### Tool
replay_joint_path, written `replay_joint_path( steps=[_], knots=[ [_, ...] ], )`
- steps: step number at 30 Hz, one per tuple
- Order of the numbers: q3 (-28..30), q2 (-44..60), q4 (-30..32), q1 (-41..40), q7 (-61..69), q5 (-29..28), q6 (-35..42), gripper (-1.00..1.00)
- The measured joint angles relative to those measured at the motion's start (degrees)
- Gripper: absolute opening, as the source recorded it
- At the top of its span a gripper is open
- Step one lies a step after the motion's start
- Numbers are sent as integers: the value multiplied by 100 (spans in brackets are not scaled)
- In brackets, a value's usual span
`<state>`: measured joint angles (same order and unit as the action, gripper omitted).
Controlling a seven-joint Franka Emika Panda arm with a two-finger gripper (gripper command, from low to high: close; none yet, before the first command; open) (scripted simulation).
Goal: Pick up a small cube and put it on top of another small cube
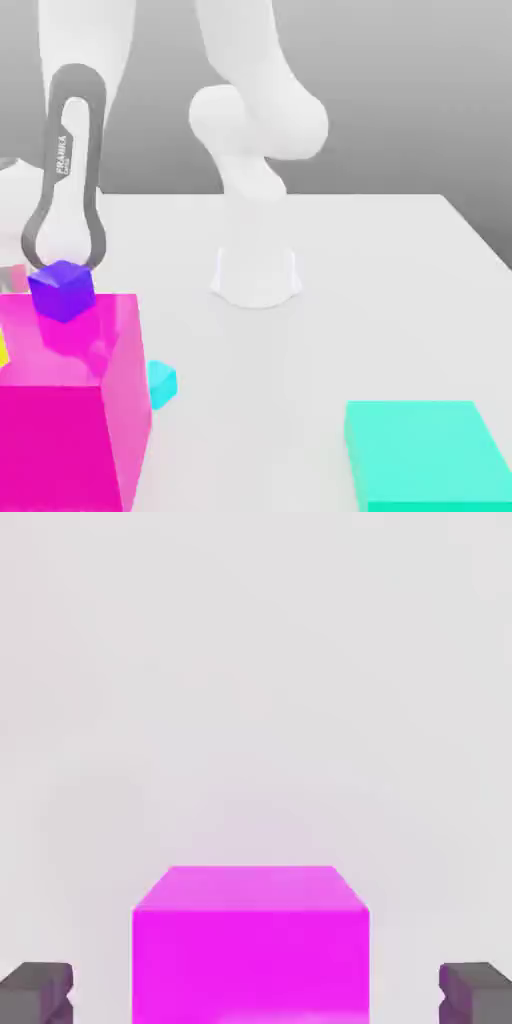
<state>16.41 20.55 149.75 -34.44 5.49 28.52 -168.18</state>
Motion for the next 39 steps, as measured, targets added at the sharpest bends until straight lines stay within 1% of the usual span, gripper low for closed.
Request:
replay_joint_path(
  steps=[3, 4, 5, 7, 10, 11, 13, 15, 17, 21, 36, 38, 39],
  knots=[
    [0, -1, 0, -1, -6, -6, 11, -100],
    [-134, 95, -28, -114, 75, 91, -65, -100],
    [-81, 46, -12, -72, 36, 45, -27, -100],
    [247, -244, 75, 183, -231, -290, 181, -100],
    [831, -846, 247, 584, -868, -1137, 570, -100],
    [899, -1051, 255, 662, -1053, -1459, 657, -100],
    [991, -1407, 10, 890, -1341, -2269, 750, -100],
    [974, -1745, -360, 1090, -1622, -3152, 884, -100],
    [927, -1883, -703, 1213, -2023, -3444, 1178, -100],
    [741, -1941, -1333, 1555, -3050, -3455, 1945, -100],
    [18, -2014, -3657, 2584, -6837, -2886, 4901, -100],
    [187, -1912, -3656, 2852, -7276, -2789, 5156, -100],
    [314, -1827, -3556, 2751, -7359, -2739, 5080, -100]
  ],
)
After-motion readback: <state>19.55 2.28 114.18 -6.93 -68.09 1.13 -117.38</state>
